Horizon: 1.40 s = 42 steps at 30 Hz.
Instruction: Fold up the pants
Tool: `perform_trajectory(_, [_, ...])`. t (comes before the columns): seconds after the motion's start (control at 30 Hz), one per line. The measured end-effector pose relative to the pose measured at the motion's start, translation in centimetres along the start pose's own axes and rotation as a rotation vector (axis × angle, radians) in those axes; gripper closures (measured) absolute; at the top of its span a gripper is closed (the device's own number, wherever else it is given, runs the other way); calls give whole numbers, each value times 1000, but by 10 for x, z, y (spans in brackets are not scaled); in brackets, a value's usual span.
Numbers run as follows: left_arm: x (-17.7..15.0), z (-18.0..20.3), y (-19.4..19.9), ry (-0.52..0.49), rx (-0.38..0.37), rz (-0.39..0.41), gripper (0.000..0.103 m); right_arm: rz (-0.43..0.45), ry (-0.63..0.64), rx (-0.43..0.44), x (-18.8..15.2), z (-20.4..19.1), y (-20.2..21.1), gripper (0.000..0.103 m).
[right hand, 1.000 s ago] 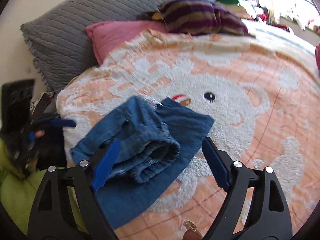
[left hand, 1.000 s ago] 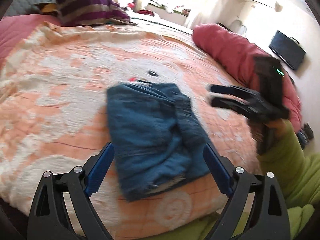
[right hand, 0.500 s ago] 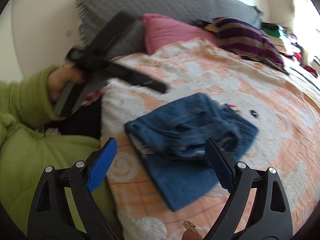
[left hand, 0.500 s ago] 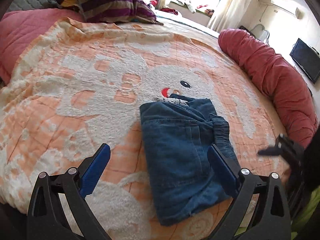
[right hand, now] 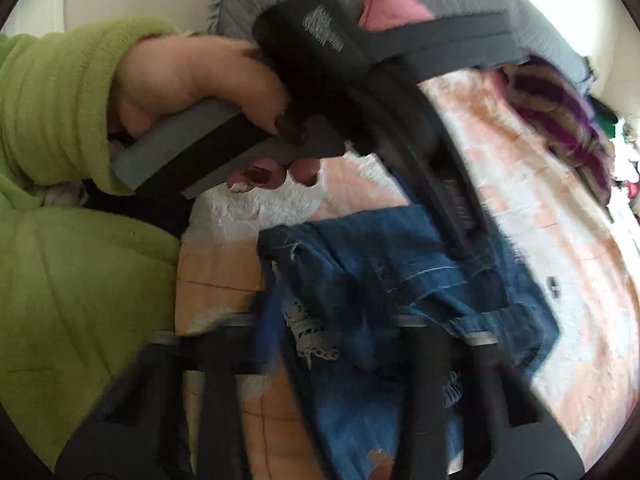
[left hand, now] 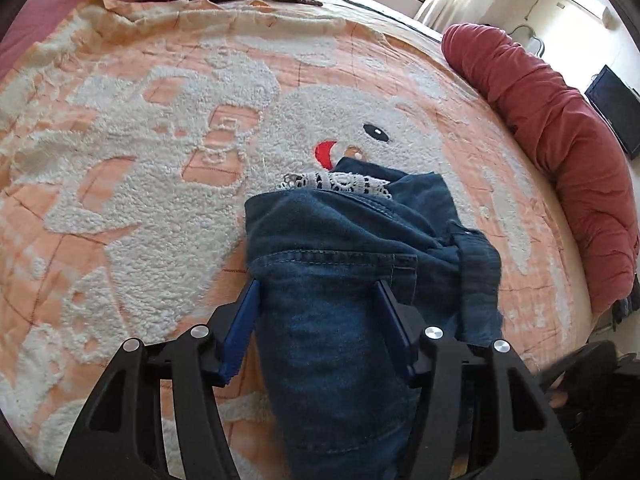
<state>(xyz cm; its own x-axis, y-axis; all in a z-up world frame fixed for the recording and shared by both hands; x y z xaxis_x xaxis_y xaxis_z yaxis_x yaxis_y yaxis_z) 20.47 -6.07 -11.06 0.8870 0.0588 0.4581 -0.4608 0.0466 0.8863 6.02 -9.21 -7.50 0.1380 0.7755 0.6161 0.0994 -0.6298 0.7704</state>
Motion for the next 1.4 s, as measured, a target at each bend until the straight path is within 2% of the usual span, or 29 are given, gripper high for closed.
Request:
perform_trajectory(0.1, [-1,-2,-2,10,-8,2,45,34,-25,91,-4,-12,17,100])
perform_trajectory(0.13, [-1,-2,-1,9,-10,6,45,38,-19,89,-7,-15,21,101])
perform_trajectory(0.2, [-1,-1,-1,-1,-6,21,44,-22,-18,30,-23,-11,14,101])
perform_trajectory(0.23, [-1,0,-1,-4,-2,28,43,-33,-30,31,-27,-10,10,101])
perform_trajectory(0.37, [-5,1,0,-8,12,48,40,-6,-70,40,-31,-10,7,100])
perform_trajectory(0.5, [-6,1,7,-7,9,63,40,34,-100,51,-27,-13,21,94])
perform_trajectory(0.57, [-6,3,12,-15,12,77,40,77,-121,53,-23,-15,33,88])
perform_trajectory(0.63, [-7,5,19,-24,9,89,36,103,-137,39,-21,-14,41,74])
perform_trajectory(0.8, [-6,9,32,-43,27,126,35,174,-176,-13,-19,-9,70,65])
perform_trajectory(0.9, [-4,11,41,-52,36,148,35,225,-195,-43,-18,-2,87,56])
perform_trajectory(0.97, [-4,11,46,-55,39,159,35,258,-205,-78,-18,0,102,46])
perform_trajectory(1.0, [-4,12,50,-59,42,168,35,272,-209,-88,-16,3,106,44])
perform_trajectory(1.07, [-4,11,55,-66,59,183,25,295,-214,-112,-15,7,116,41])
perform_trajectory(1.13, [-4,11,58,-70,71,193,24,314,-221,-137,-12,10,122,35])
perform_trajectory(1.3, [-4,10,67,-70,79,213,24,366,-249,-190,-9,23,135,28])
perform_trajectory(1.4, [-3,9,71,-73,95,228,18,393,-301,-227,-12,36,140,22])
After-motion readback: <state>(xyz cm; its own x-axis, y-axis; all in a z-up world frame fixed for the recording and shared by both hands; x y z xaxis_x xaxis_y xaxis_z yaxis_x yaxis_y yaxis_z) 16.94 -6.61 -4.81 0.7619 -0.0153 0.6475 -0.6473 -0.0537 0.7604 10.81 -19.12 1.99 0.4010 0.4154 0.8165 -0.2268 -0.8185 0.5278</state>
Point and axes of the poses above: each gripper's, at about its wrist camera, not at the fingertips, and y roughly against the way its jaws point, z to its right, x to its top, the point moved 9 cm from there along -y, roughly the way its jaws point, and after that the axes turned 15 degrees about x, right-handed, at the moved point
